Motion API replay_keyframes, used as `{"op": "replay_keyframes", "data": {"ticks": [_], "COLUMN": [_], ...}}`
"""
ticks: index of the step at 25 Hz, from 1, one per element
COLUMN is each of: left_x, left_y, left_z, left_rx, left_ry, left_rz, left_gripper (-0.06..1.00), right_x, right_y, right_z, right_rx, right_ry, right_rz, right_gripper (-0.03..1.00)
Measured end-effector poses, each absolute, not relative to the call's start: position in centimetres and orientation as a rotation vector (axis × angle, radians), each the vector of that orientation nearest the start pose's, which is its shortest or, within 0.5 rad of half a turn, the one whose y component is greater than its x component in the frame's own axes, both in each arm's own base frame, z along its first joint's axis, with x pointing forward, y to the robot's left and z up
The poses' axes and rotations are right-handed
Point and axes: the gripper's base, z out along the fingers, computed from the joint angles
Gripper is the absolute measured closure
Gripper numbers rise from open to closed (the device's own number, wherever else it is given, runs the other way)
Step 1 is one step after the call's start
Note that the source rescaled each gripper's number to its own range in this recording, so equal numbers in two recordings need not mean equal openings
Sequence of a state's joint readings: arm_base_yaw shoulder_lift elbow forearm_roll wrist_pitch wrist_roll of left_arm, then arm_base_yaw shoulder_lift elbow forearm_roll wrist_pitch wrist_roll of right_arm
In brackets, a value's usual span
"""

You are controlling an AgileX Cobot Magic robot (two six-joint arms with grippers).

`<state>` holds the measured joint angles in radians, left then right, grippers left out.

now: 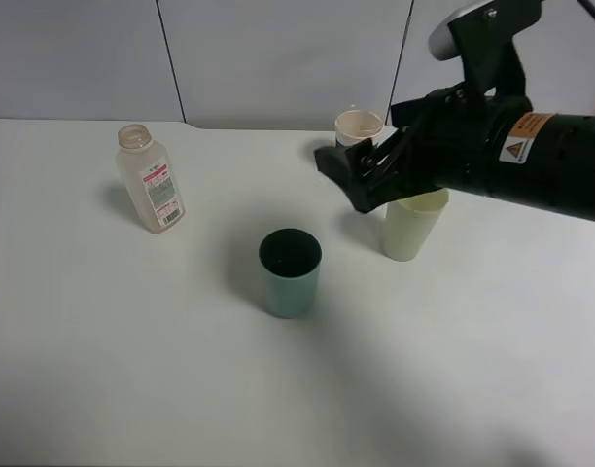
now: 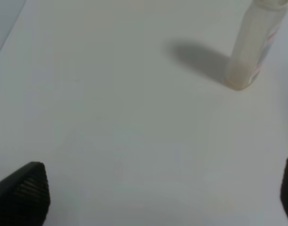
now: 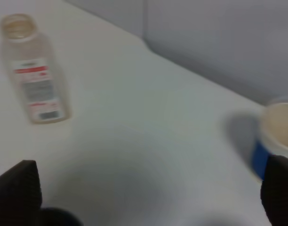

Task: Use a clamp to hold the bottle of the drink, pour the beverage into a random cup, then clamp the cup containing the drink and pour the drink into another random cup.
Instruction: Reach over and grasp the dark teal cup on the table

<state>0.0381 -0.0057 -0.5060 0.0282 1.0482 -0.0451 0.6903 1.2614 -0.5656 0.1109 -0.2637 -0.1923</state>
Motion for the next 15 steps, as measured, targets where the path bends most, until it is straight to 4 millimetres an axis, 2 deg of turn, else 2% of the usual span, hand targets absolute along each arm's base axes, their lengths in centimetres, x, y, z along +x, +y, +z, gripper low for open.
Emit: {"op": "replay_keyframes", "data": {"ticks": [3,10,11,15], "left_x": [-0.6,-0.6,-0.6,-0.6], "left_y": [0.2,0.2,0.2,0.2], "left_z": [28.0,28.0,28.0,28.0], "left_rx": [-0.085,-0.085,-0.085,-0.085], "left_ry": [2.018,2.018,2.018,2.018], "left_rz": [0.029,0.029,0.029,0.029], "left_gripper": [-0.05,-0.05,-0.05,-0.05], "right_x": [19.1,18.0,17.8,17.1], "right_y": [17.2,18.2,18.4,19.2], "right_z": [24.3,23.9,23.9,23.7], "right_rx": [-0.77,-0.84,-0.85,-0.896], "right_ry": [1.798,1.811,1.81,1.803], "right_rz": [0.41,0.439,0.445,0.47], "right_gripper": [0.21,0.2,0.19,0.04]}}
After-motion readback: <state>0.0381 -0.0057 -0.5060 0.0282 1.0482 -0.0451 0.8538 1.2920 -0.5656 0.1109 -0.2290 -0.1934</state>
